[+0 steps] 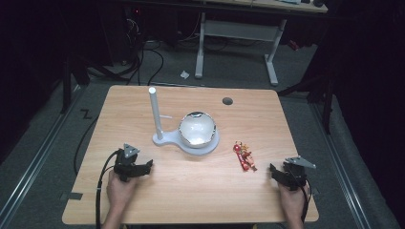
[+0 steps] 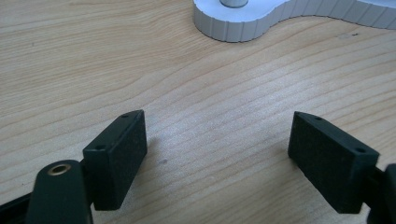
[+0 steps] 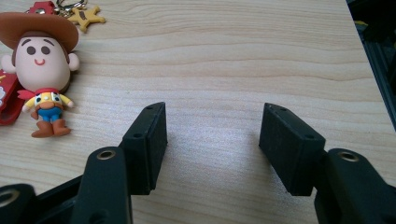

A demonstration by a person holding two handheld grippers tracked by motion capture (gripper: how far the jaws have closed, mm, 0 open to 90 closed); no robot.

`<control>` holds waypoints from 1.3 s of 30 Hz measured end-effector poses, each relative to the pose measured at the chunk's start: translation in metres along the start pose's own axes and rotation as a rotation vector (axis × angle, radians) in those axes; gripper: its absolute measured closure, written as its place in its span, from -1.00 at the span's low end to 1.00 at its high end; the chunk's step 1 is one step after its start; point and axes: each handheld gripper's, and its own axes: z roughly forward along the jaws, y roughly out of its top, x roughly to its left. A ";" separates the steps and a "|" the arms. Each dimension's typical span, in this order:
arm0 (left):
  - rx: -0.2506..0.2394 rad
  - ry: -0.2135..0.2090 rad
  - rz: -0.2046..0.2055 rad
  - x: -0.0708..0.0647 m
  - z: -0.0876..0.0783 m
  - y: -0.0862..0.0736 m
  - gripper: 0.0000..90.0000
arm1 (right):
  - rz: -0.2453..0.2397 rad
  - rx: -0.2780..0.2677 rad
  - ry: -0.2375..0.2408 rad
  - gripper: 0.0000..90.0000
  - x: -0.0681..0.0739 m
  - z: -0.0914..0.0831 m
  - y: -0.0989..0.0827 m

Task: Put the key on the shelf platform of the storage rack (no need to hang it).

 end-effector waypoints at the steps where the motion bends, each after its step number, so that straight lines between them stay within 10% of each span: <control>1: 0.000 0.000 0.000 0.000 0.000 0.000 -0.56 | 0.000 0.000 0.000 -0.07 0.000 0.000 0.000; 26: 0.001 0.000 0.000 0.000 0.000 0.000 -0.56 | -0.023 0.020 0.036 -0.16 0.002 -0.001 0.002; 39: 0.001 -0.001 0.000 0.000 0.000 0.000 -0.55 | -0.084 -0.052 0.108 -0.14 0.028 -0.019 0.009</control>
